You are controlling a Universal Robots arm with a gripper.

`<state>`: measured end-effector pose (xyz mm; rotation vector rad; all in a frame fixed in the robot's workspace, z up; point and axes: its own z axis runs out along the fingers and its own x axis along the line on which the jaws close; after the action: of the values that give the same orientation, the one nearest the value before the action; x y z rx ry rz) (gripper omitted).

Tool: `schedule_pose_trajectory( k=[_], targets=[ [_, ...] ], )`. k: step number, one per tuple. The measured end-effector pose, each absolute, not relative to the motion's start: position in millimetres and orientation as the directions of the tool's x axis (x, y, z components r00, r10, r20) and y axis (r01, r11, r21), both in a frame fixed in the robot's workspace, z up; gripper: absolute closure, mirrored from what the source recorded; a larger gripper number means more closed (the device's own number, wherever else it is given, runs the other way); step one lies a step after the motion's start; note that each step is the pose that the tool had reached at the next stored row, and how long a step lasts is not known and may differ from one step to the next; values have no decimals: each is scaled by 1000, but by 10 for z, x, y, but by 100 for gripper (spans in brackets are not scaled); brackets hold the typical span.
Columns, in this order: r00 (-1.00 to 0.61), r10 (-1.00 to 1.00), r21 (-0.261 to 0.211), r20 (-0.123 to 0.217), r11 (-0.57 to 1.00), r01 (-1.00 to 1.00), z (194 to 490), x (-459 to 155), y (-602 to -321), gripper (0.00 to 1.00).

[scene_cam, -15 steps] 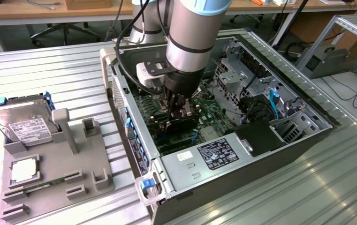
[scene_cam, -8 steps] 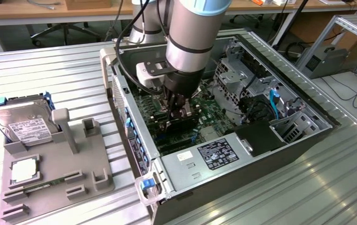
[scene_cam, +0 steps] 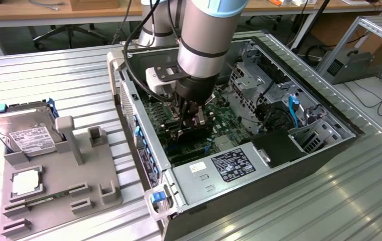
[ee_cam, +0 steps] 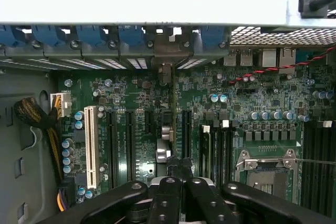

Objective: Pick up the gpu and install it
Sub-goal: 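Press down on the gpu until it lock into place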

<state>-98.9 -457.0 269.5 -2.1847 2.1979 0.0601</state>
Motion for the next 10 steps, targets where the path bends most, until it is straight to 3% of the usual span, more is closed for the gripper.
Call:
schedule_pose_trajectory(
  k=[10],
  targets=[
    [-6,-998,-2,-57,6,-1000,2927,-988,-4569,89]
  ],
)
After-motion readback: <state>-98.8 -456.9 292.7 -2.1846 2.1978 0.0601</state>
